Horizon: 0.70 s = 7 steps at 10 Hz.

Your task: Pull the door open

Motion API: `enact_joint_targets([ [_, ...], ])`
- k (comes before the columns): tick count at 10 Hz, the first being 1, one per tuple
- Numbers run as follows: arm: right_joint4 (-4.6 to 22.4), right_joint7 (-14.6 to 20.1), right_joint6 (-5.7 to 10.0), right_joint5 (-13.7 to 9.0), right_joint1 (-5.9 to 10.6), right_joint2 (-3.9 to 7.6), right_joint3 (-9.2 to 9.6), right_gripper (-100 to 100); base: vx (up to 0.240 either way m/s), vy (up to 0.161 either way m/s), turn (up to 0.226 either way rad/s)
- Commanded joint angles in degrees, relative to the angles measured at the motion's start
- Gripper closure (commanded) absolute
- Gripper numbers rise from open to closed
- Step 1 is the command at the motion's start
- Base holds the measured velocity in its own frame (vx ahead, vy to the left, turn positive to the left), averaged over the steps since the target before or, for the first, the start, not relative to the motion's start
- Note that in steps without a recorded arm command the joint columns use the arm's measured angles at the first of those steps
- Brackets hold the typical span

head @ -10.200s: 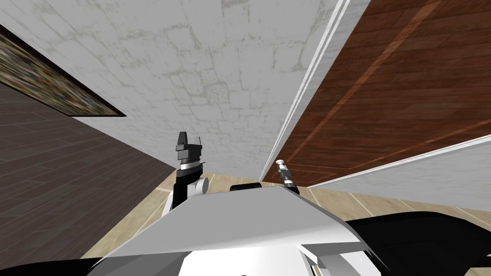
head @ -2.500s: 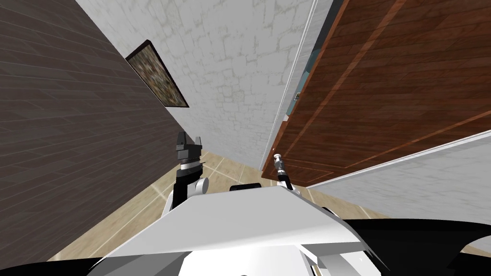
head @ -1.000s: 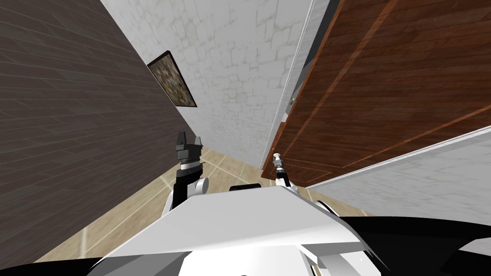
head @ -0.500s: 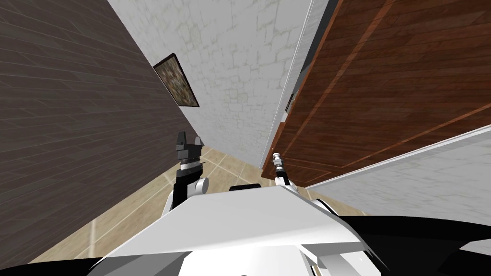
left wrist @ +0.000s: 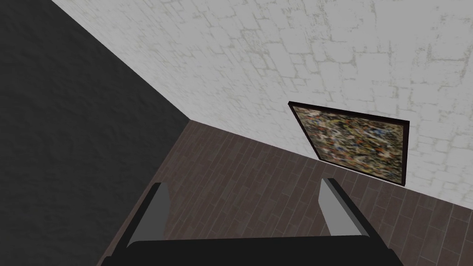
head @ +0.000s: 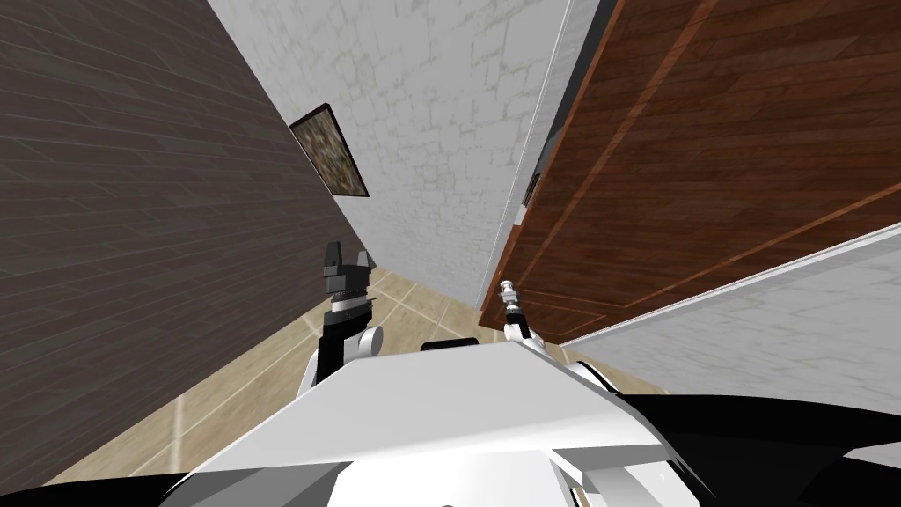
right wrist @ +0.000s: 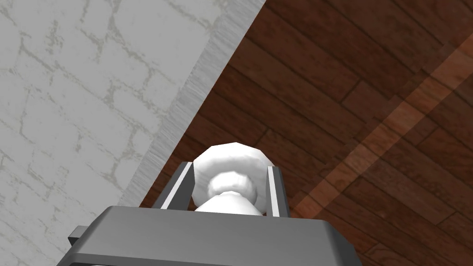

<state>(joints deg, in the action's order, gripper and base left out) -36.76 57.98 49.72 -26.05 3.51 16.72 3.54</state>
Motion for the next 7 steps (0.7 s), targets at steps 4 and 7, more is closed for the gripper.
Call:
enact_joint_targets([
  [4, 1.33, 7.08, -0.59, -0.79, 0.3, -0.33, 0.39, 100, -0.036, -0.013, 0.025],
  [7, 1.76, 11.37, -0.63, -1.17, 0.8, -0.34, 0.52, 100, -0.027, -0.009, 0.024],
])
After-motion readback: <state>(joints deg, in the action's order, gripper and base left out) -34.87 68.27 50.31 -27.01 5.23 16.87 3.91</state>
